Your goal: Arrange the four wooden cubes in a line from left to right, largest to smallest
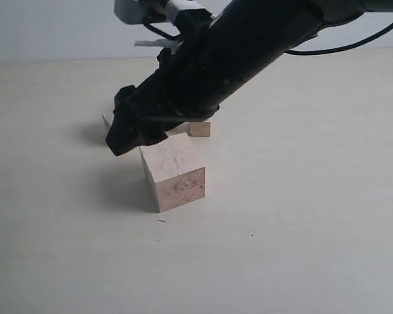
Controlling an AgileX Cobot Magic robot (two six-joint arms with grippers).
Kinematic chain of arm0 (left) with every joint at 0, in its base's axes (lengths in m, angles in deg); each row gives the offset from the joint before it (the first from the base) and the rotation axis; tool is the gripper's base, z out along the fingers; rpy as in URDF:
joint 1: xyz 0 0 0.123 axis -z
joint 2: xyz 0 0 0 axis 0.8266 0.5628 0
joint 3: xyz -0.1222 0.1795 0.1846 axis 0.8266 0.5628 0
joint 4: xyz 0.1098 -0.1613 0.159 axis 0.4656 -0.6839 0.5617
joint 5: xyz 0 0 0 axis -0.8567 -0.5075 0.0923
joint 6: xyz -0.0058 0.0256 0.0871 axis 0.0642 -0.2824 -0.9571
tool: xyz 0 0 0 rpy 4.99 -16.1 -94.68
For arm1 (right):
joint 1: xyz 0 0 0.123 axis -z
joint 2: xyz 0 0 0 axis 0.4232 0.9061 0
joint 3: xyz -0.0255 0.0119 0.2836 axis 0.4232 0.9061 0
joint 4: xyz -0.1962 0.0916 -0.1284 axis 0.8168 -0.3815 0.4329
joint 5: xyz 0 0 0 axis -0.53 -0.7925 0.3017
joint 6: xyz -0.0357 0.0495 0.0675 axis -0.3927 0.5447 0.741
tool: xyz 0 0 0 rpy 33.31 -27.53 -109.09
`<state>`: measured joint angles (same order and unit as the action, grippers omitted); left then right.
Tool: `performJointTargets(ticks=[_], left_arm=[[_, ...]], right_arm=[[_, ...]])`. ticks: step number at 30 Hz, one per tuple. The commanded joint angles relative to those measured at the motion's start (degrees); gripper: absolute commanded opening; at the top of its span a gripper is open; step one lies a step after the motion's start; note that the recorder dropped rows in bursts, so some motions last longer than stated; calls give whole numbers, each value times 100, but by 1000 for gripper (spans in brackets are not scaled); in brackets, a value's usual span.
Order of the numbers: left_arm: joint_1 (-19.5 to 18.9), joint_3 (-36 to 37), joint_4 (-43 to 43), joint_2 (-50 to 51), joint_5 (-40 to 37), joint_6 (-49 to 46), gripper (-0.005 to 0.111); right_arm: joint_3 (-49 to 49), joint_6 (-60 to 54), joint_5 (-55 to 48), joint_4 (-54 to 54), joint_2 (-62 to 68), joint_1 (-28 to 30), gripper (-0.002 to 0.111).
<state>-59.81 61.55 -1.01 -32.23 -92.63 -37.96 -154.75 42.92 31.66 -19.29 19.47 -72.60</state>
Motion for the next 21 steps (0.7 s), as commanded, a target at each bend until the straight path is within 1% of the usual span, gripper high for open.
performJointTargets(ticks=[1, 7, 9, 11, 13, 16, 21], left_arm=[[28, 19, -5, -34, 48, 9, 0], [28, 19, -5, -34, 48, 9, 0], [28, 19, -5, -34, 48, 9, 0], [28, 19, -5, -34, 48, 9, 0], [28, 19, -5, -34, 48, 9, 0], [28, 19, -5, -34, 48, 9, 0], [28, 19, -5, -34, 48, 9, 0]], right_arm=[[-113, 27, -50, 404, 211, -5, 78], [-113, 296, 280, 248, 297, -5, 79], [-113, 296, 403, 481, 318, -5, 84], [-113, 500, 539, 1108, 378, 6, 90], [-113, 1187, 674, 1728, 472, 6, 96], [-113, 2147, 707, 2094, 599, 6, 104], [-113, 2289, 768, 2105, 825, -7, 105]])
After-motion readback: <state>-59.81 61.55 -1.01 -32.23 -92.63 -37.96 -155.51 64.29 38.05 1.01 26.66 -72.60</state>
